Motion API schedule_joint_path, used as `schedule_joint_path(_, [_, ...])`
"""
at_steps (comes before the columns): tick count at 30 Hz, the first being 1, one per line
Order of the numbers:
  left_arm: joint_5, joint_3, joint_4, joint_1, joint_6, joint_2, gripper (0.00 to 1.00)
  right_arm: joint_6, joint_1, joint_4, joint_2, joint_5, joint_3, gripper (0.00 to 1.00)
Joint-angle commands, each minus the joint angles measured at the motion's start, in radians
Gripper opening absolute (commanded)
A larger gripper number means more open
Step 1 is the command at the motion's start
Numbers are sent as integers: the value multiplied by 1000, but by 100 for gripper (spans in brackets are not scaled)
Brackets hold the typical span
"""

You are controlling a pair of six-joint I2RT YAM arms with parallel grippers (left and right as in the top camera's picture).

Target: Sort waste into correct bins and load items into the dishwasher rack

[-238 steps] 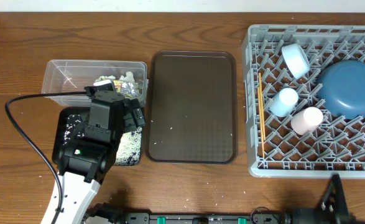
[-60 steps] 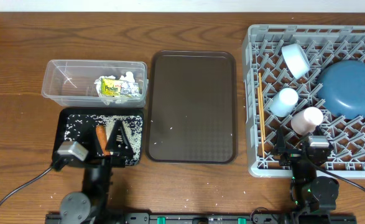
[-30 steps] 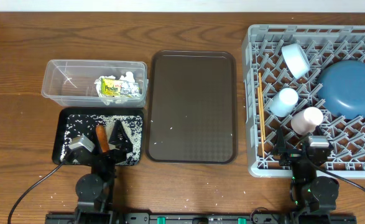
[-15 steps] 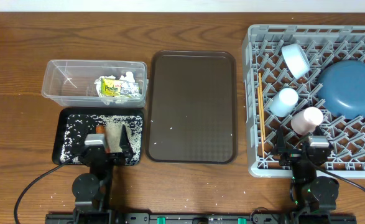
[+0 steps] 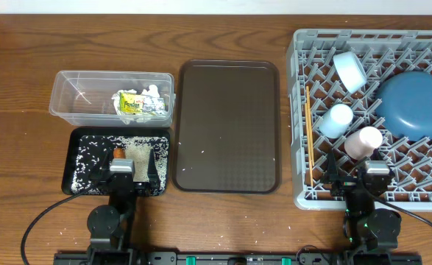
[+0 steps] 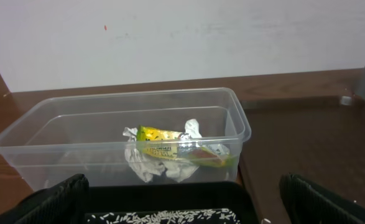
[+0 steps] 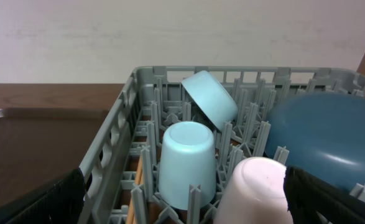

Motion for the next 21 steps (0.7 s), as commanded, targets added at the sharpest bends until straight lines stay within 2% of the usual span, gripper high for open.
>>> schedule_joint_path(1, [-6, -19, 8, -3, -50, -8, 100, 14, 4, -4, -7, 10, -2, 99])
schedule_joint_path(3, [-25, -19, 29, -3, -80, -8, 100, 14, 3, -4, -7, 10, -2, 99])
schedule_joint_path(13, [-24, -19, -43, -2, -80, -9, 100, 14, 3, -4, -7, 10, -2, 99])
schedule_joint_path(21, [-24, -19, -40, 25, -80, -9, 100, 14, 3, -4, -7, 10, -2, 99])
